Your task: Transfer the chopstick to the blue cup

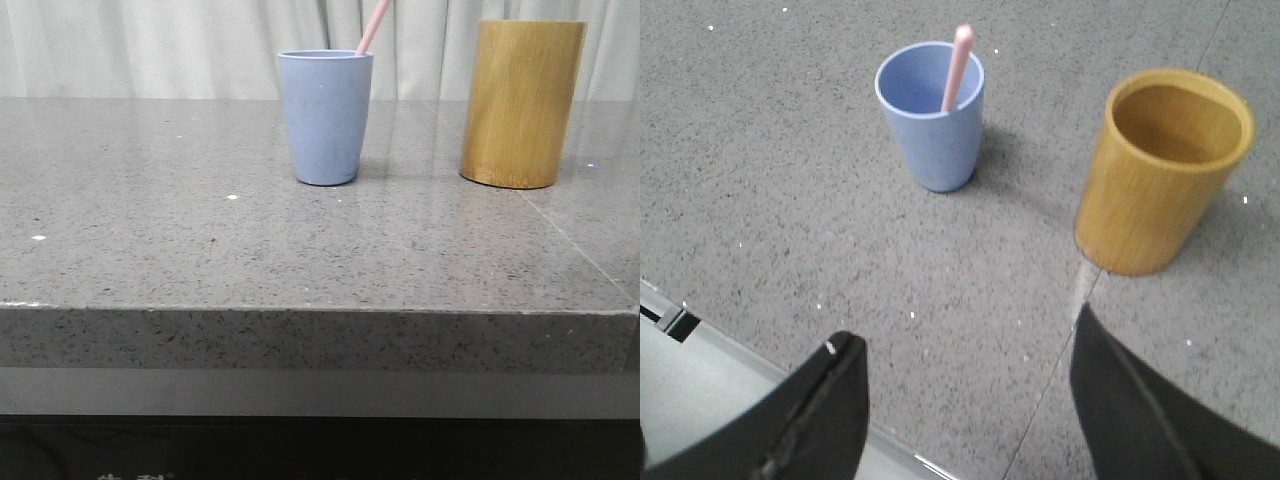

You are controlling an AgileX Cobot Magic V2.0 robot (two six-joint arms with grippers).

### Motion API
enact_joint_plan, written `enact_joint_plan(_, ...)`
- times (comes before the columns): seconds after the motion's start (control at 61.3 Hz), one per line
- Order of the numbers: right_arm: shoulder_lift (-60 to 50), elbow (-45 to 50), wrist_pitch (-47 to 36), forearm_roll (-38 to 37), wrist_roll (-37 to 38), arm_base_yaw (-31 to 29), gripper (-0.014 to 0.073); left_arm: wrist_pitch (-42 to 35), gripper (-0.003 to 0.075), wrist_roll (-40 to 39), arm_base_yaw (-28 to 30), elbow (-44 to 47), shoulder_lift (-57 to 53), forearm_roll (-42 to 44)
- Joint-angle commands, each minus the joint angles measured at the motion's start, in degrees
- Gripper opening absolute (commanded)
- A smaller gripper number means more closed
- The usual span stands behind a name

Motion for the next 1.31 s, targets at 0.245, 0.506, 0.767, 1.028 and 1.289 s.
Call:
enact_joint_plan(0.245, -10.76, 7.73, -6.24, 0.38, 0.32, -0.33, 0.0272, -3.86, 0.0192, -0.44, -0.18, -1.42, 0.1, -0.46)
enact_joint_plan(0.506, -10.92, 8.07, -5.88, 0.38, 0.32, -0.33, -0.0074, -3.86, -0.0019, -0.44, -0.18, -1.42, 0.1, -0.46)
enact_joint_plan(0.767, -10.92, 8.07, -5.8, 0.04, 0.32, -0.33, -0.0069, -3.86, -0.0019, -0.44, -0.18, -1.42, 0.1, -0.46)
enact_joint_plan(1.028, -10.92, 8.07, -5.8, 0.04, 0.32, -0.33, -0.0069, -4.08, -0.0019, -0.44, -0.18, -1.29, 0.1, -0.46)
enact_joint_plan(1.289, -10.92, 8.07, -5.75, 0.04, 0.32, -0.33, -0.0069, -13.91, -0.0019, -0.44, 3.83, 8.65, -7.31, 1.83)
